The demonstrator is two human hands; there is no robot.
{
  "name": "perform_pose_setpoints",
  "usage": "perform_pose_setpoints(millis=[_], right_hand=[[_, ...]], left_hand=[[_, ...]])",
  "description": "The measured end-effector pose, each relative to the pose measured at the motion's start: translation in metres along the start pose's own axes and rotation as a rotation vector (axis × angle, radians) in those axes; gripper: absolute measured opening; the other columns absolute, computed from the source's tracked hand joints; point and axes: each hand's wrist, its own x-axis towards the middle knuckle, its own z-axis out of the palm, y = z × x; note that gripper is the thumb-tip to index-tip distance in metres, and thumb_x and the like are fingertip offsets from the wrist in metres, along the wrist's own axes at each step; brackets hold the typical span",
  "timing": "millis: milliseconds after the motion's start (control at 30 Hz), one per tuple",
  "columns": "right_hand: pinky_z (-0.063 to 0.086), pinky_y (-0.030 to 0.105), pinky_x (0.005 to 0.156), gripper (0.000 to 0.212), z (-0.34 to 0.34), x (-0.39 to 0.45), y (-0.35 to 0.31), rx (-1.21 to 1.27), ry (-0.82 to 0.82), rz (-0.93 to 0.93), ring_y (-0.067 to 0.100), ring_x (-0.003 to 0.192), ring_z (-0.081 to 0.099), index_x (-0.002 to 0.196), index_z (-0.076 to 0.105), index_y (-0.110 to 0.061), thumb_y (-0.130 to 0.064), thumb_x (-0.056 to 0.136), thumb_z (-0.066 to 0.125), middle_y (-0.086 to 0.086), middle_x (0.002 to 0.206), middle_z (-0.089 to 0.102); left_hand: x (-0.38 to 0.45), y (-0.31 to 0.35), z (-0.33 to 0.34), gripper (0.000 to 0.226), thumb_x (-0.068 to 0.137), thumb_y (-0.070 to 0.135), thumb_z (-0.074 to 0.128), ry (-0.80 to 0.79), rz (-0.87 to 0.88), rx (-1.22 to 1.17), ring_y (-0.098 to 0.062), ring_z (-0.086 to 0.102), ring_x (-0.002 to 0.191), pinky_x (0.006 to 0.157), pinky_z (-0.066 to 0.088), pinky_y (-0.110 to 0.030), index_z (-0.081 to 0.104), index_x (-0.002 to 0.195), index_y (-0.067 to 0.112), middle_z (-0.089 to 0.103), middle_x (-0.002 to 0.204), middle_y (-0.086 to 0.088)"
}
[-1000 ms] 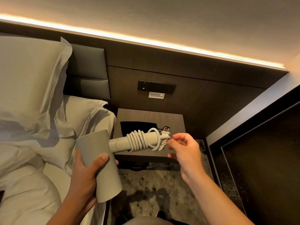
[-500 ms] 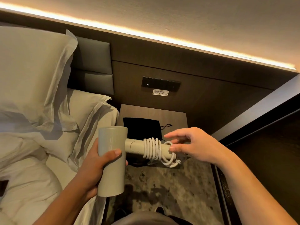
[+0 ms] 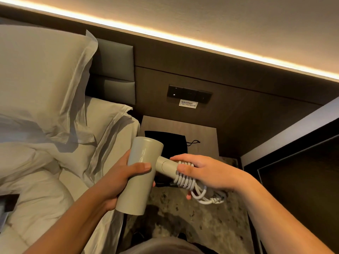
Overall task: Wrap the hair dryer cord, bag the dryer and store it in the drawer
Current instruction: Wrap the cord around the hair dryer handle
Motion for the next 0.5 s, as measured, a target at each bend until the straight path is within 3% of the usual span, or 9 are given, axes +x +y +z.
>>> perform_pose_setpoints(millis=[67, 167, 233, 333, 500], right_hand=[[0.045, 0.02, 0.08, 0.039, 0.005, 0.003, -0.004, 0.015, 0.03, -0.013, -0.006, 0.092, 0.059, 0.123, 0.058, -0.038, -0.06, 0.096, 0.039, -0.022, 0.106, 0.061], [0.048, 0.044, 0.079, 0.045, 0.012, 0.005, -0.008, 0.13, 0.044, -0.026, 0.012, 0.076, 0.056, 0.09, 0.063, -0.021, -0.062, 0.094, 0.044, -0.003, 0.084, 0.059], [0.046, 0.053, 0.078, 0.056, 0.017, 0.007, -0.007, 0.207, 0.007, -0.01, 0.025, 0.074, 0.054, 0.091, 0.059, -0.004, -0.06, 0.09, 0.052, 0.009, 0.081, 0.055], [0.041, 0.052, 0.07, 0.067, 0.023, 0.008, -0.005, 0.286, -0.009, 0.016, 0.033, 0.068, 0.049, 0.091, 0.052, 0.008, -0.058, 0.083, 0.058, 0.016, 0.079, 0.052], [0.04, 0.049, 0.068, 0.074, 0.031, 0.009, -0.002, 0.369, 0.026, 0.07, 0.036, 0.067, 0.05, 0.084, 0.051, 0.015, -0.058, 0.086, 0.06, 0.021, 0.075, 0.053]], left_hand=[[0.001, 0.002, 0.002, 0.071, 0.054, 0.032, 0.088, 0.005, -0.016, 0.03, -0.036, 0.072, 0.073, 0.06, 0.059, -0.044, 0.062, 0.12, 0.03, 0.073, 0.09, -0.017], [0.002, 0.006, 0.003, 0.081, 0.054, 0.033, 0.088, -0.011, -0.053, 0.081, -0.036, 0.071, 0.075, 0.063, 0.059, -0.045, 0.056, 0.128, 0.027, 0.07, 0.096, -0.022], [0.002, 0.009, 0.004, 0.085, 0.054, 0.033, 0.088, -0.043, -0.071, 0.115, -0.035, 0.071, 0.075, 0.065, 0.059, -0.045, 0.053, 0.13, 0.025, 0.07, 0.098, -0.021], [0.002, 0.011, 0.006, 0.088, 0.053, 0.034, 0.088, -0.045, -0.088, 0.158, -0.034, 0.071, 0.077, 0.069, 0.059, -0.047, 0.051, 0.133, 0.024, 0.067, 0.106, -0.024], [0.003, 0.01, 0.006, 0.09, 0.053, 0.036, 0.089, -0.028, -0.109, 0.174, -0.034, 0.072, 0.079, 0.072, 0.059, -0.047, 0.05, 0.133, 0.024, 0.066, 0.113, -0.027]])
